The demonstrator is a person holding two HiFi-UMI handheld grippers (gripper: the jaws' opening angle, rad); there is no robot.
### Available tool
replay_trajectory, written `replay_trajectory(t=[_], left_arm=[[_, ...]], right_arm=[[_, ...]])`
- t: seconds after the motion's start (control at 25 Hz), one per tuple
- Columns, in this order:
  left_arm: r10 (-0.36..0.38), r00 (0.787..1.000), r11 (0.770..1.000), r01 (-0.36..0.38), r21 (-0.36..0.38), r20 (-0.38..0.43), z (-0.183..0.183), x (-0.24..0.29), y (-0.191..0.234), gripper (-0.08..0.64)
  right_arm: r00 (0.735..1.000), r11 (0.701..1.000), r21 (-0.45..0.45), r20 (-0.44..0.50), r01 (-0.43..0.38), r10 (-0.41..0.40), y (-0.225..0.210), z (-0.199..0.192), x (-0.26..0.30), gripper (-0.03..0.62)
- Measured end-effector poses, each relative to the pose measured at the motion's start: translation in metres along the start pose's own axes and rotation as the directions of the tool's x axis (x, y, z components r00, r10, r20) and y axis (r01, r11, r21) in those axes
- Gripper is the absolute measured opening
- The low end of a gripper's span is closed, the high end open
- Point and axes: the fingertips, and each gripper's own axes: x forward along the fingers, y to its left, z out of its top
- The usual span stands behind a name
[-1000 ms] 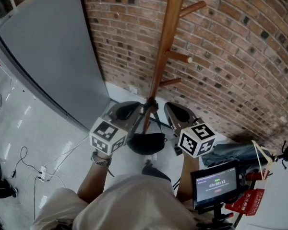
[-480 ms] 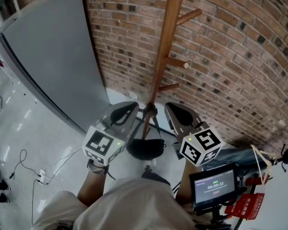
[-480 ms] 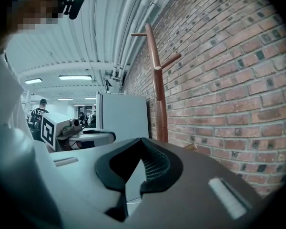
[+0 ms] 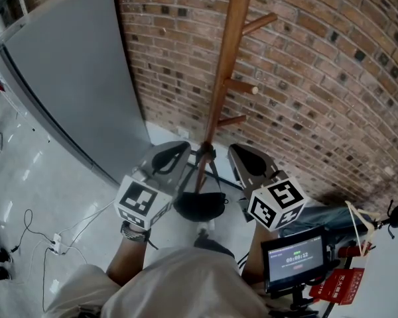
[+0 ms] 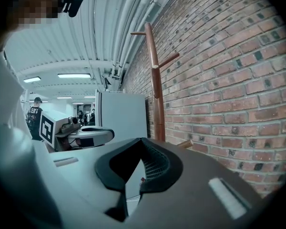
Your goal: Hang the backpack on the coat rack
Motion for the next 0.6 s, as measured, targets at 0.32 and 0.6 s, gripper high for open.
replay_trajectory(t=[0.32,0.6], left_arm=[[-0.003,1.0,1.0,0.003,-0.01,-0.01,-0.0055,0.0032,-0.0012,0.0],[-0.005,1.0,1.0,0.005,-0.011,-0.014,-0.0073,0.0059,0.0002,0.0]], right_arm=[[1.0,1.0,0.002,-0.008,-0.001,0.001,-0.0024,-0.0027,0.0007,0.0],[1.0,1.0,-0.006,-0.008,-0.008,0.008,-0.002,-0.001,0.0025,0.0]])
